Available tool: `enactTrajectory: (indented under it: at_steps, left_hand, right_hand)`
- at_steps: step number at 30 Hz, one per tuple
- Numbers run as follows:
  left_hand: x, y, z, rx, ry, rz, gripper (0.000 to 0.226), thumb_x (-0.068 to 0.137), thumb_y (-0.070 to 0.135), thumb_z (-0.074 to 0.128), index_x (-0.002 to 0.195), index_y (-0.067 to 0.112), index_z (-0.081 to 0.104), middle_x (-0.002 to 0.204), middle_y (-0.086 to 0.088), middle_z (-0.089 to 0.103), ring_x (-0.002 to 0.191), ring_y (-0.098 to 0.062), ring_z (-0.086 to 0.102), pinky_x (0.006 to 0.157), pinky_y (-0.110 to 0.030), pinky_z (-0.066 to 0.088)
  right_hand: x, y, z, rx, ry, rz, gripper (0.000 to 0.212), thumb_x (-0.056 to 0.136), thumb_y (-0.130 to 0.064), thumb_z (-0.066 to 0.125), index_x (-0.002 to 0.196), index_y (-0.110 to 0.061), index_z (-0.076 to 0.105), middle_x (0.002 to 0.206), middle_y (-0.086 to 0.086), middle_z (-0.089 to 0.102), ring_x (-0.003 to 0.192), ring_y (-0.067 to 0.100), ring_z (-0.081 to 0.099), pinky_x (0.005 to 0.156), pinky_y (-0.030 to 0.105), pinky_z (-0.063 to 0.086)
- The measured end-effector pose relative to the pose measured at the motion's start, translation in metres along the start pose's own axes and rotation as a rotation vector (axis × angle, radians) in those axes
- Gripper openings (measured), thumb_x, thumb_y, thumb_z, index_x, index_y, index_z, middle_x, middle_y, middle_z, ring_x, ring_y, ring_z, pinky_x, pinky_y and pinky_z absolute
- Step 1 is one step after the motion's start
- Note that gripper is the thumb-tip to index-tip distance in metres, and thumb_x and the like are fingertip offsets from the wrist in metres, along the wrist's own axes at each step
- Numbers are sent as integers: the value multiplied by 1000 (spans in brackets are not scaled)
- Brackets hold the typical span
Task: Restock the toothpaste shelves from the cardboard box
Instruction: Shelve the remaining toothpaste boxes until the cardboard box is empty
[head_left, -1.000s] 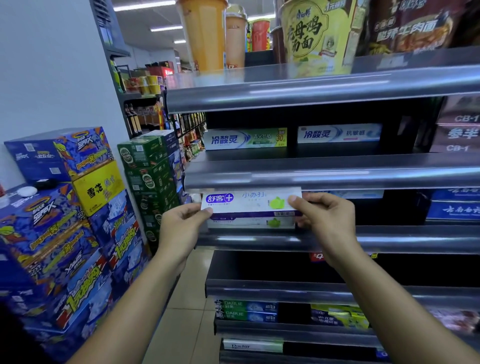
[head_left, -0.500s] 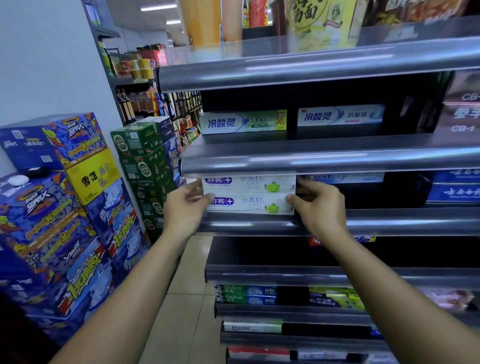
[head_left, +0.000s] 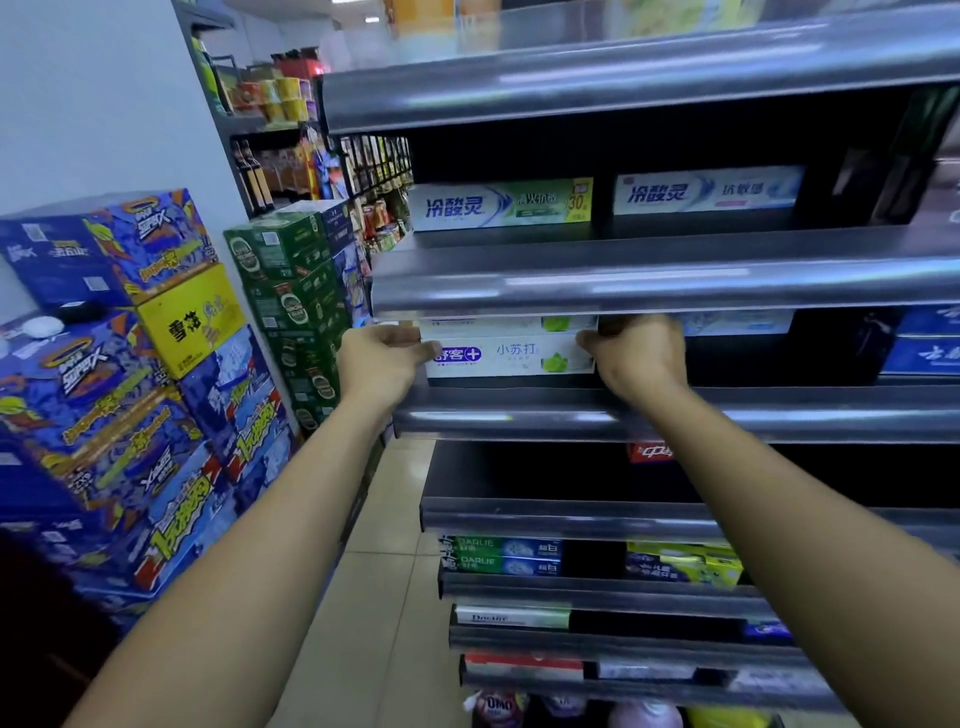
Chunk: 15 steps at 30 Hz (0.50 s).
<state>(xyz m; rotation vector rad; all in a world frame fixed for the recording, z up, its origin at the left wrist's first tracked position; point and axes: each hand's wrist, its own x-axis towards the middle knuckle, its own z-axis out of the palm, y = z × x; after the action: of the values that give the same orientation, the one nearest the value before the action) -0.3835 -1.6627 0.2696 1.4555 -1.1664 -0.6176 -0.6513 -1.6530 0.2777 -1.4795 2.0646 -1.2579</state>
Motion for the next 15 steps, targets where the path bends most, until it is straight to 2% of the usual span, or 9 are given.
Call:
enactTrajectory:
  at_steps: [3, 7, 9, 10, 11, 13, 15]
  left_hand:
    - [6, -1, 5, 4, 11, -4, 26, 66, 29, 96, 76, 30, 72, 88, 5, 77, 85, -15, 73, 93, -40, 59]
    - [8, -5, 7, 39, 24, 0, 25, 70, 31, 94, 83, 28, 74, 91, 9, 76, 93, -16, 73, 96, -36, 57]
    - [-1, -7, 4, 77, 60, 23, 34, 74, 34, 91, 102, 23, 76, 97, 9, 75, 97, -15, 72, 95, -34, 56]
    - [-8, -10, 1, 81, 99, 55, 39, 77, 34, 89, 111, 21, 75, 102, 9, 75, 97, -12, 71, 94, -35, 57]
    - [-20, -14, -2, 63, 145, 108, 41, 80, 33, 86, 117, 21, 73, 104, 9, 74, 95, -8, 70, 91, -34, 59]
    - [-51, -27, -7, 0, 241, 267, 32, 85, 30, 79, 116, 28, 70, 101, 14, 72, 90, 0, 67, 82, -24, 59]
    - [-87, -46, -10, -41, 279, 421, 25, 88, 27, 74, 111, 36, 67, 99, 12, 70, 88, -3, 66, 77, -20, 55]
  right_hand:
    - [8, -3, 4, -9, -69, 38, 46, 87, -49, 72, 113, -11, 72, 124, 16, 64, 108, 32, 63, 96, 40, 53]
    - [4, -6, -2, -46, -100, 5, 38, 90, -46, 70, 107, -11, 73, 118, 16, 65, 106, 35, 64, 94, 41, 54]
    - [-9, -2, -11, -107, -59, -118, 31, 90, -42, 69, 91, -10, 70, 97, 15, 68, 96, 36, 65, 81, 40, 56]
    - [-18, 2, -16, -141, -23, -207, 29, 91, -40, 68, 88, -10, 69, 90, 14, 68, 92, 37, 66, 76, 39, 55]
    - [-29, 10, -21, -161, 23, -313, 27, 91, -37, 66, 93, -11, 71, 90, 14, 71, 93, 38, 66, 75, 39, 55]
    - [-54, 32, -29, -142, 130, -522, 30, 92, -32, 65, 110, -9, 73, 99, 13, 75, 96, 38, 67, 81, 42, 54]
    - [-80, 63, -37, -71, 224, -656, 26, 91, -26, 67, 108, -8, 74, 96, 10, 76, 92, 35, 66, 83, 43, 53]
